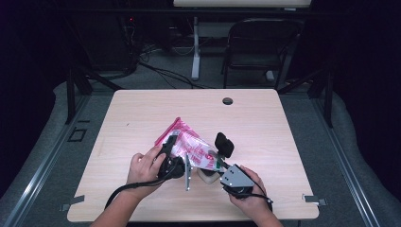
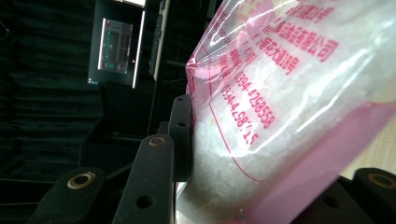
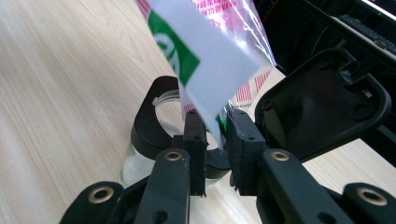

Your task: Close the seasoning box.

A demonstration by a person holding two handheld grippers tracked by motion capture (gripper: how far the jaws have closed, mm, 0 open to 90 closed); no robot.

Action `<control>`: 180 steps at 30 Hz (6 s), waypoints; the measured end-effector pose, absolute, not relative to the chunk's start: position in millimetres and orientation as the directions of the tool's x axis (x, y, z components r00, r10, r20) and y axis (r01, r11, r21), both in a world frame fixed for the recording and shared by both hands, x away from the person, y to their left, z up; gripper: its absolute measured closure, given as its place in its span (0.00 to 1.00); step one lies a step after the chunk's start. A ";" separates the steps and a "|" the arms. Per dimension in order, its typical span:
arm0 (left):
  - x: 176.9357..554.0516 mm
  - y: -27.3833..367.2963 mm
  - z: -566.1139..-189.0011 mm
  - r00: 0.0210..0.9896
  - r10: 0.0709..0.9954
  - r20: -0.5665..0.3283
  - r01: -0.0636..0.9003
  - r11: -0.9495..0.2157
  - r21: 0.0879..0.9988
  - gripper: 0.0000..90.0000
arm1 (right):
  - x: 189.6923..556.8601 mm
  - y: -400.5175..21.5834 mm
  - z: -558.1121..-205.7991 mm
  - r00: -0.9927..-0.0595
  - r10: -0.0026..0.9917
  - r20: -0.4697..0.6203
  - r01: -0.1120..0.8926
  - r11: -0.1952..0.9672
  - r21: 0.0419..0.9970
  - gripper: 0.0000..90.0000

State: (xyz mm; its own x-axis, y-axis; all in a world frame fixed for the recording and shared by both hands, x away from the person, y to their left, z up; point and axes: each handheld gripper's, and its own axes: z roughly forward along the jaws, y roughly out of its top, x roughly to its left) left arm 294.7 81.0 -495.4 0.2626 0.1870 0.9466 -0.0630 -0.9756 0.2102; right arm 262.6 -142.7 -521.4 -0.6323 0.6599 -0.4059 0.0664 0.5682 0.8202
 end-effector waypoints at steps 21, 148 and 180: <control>293.7 85.0 -500.1 0.285 0.219 0.933 -0.055 -0.968 0.244 0.80 | 265.2 -144.7 -522.1 -0.621 0.680 -0.390 0.082 0.551 0.831 0.91; 311.3 149.7 -542.0 0.572 0.739 0.355 0.290 -0.587 0.755 0.83 | 266.2 -140.1 -518.3 -0.611 0.702 -0.365 0.081 0.514 0.854 0.77; 323.7 241.0 -544.3 0.433 0.859 0.272 0.418 -0.459 0.784 0.85 | 266.0 -139.6 -518.6 -0.611 0.704 -0.362 0.085 0.513 0.854 0.77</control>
